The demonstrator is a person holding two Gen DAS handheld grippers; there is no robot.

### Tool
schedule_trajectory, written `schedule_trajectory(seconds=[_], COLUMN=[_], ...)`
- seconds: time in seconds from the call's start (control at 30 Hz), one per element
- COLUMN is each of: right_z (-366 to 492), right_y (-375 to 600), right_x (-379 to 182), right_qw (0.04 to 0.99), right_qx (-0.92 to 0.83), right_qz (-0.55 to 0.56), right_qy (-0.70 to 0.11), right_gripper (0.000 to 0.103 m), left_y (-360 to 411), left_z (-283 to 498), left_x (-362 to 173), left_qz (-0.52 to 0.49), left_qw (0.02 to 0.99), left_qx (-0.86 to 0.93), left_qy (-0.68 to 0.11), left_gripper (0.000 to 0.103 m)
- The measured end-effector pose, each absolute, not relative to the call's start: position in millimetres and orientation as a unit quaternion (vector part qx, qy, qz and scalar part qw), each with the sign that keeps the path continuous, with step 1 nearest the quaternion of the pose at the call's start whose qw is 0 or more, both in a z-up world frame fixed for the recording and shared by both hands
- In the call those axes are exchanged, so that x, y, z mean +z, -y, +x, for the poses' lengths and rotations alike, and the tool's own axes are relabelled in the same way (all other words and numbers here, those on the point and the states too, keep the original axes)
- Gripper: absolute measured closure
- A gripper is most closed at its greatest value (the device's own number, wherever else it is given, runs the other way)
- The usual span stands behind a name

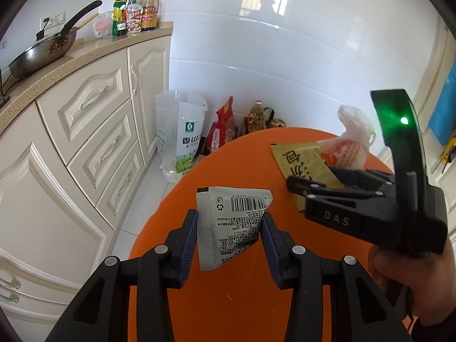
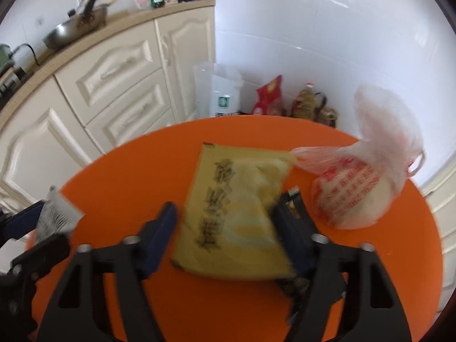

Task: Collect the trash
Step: 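Grasp the white barcode wrapper with the left tool while the right tool grasps the yellow packet, then carry the white wrapper and yellow packet in both tools over the blue bucket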

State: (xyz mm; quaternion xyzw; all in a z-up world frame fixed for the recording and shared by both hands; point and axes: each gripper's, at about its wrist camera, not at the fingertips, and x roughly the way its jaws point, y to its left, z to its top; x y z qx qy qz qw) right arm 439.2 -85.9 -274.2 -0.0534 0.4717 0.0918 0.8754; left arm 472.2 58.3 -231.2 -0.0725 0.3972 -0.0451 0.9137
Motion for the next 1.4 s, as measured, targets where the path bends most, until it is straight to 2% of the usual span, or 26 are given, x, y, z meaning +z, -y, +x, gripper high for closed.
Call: schedule_trajectory(seconds=[0.03, 0.07, 0.1, 0.4, 0.7, 1.03, 1.4], right_z=[437.2, 435.2, 433.2, 391.5, 310.5, 198.4, 61.2], right_y=[87.6, 91.1, 94.3, 117.5, 160.5, 243.6, 359.5], right_x=[-271.7, -270.1, -268.0, -257.4, -215.0, -165.3, -131.4], right_qw=[0.877, 0.878, 0.879, 0.879, 0.898, 0.926, 0.938], right_qx=[0.1, 0.104, 0.104, 0.13, 0.112, 0.039, -0.09], right_qz=[-0.044, -0.032, -0.025, 0.035, 0.077, 0.111, 0.156], right_qy=[-0.469, -0.466, -0.464, -0.457, -0.418, -0.358, -0.297], right_gripper=[0.056, 0.071, 0.072, 0.073, 0.073, 0.073, 0.073], left_y=[-59.9, -61.3, -62.5, -55.8, -18.3, 68.7, 212.6], left_z=[473.1, 473.6, 473.3, 453.9, 415.0, 354.5, 289.7], left_x=[-230.9, -230.7, -230.1, -222.3, -199.9, -162.2, -136.6], left_qz=[-0.074, -0.076, -0.077, -0.073, -0.052, -0.009, 0.053], left_qw=[0.914, 0.914, 0.914, 0.916, 0.922, 0.927, 0.903], left_qx=[-0.044, -0.044, -0.044, -0.051, -0.089, -0.171, -0.298], left_qy=[-0.397, -0.397, -0.396, -0.392, -0.374, -0.332, -0.305], left_gripper=[0.064, 0.064, 0.064, 0.064, 0.064, 0.064, 0.064])
